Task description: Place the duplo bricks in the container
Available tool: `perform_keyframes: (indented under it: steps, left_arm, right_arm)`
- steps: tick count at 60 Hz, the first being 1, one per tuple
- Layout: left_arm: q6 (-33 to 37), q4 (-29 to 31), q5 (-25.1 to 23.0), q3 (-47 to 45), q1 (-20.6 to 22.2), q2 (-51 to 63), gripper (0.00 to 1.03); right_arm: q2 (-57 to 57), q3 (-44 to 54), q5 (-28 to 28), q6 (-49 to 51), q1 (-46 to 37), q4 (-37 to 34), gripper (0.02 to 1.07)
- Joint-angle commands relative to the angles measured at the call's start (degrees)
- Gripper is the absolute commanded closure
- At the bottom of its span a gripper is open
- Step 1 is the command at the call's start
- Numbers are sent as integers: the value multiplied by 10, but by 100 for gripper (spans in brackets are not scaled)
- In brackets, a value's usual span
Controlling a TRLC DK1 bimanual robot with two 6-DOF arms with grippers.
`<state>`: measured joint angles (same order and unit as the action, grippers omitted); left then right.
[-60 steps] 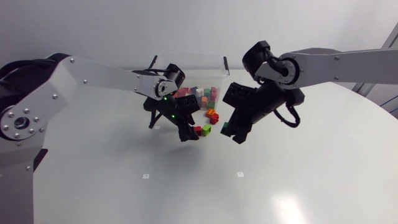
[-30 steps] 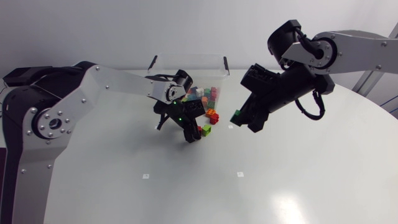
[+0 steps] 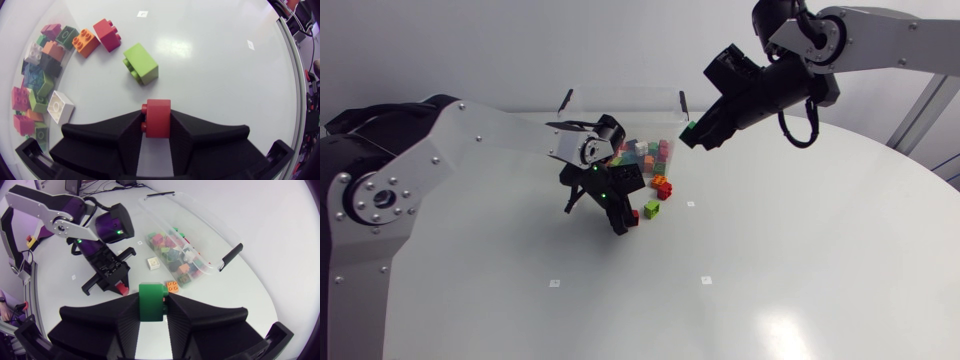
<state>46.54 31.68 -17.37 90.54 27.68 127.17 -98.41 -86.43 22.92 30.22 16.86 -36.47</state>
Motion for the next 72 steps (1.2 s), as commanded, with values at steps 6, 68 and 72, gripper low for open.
perform_keyframes:
  steps: [6,68,72]
  left_arm:
    - [10,14,5,-54,-9,-69,85]
    - [-61,-11,-60,-1,-99,-200,84]
    - [-73,-25,-69,0,-106,-200,84]
  right_arm:
    - [-57,-59,5,-51,2,29,81]
    - [-335,-393,-28,-197,9,53,35]
    - [-336,-393,-31,-197,10,53,15]
